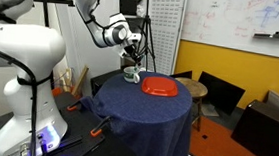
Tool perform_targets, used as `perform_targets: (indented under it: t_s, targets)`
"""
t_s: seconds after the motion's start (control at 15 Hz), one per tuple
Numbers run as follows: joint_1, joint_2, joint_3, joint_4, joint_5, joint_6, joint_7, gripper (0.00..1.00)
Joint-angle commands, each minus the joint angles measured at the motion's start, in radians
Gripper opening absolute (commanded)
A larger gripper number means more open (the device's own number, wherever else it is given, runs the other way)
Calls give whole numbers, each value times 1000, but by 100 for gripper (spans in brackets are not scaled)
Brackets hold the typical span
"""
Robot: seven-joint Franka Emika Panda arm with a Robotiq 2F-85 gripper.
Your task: Take the marker out of the cup and put it on the table
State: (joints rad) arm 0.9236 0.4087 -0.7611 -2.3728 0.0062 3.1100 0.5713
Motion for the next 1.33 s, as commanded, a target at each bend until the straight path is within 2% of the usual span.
perform_targets:
  t_s: [0.0,0.4,0.6,0.93,1.27]
  targets:
    - [110,-39,-128,-72,2,79,45,5]
    - [261,-43,-354,-144,44,84,77,5]
    - [295,-54,-443,-182,56,76,78,5]
    - [291,-100,-538,-240,56,83,52,5]
    - [233,-185,-586,-280,26,74,9,5]
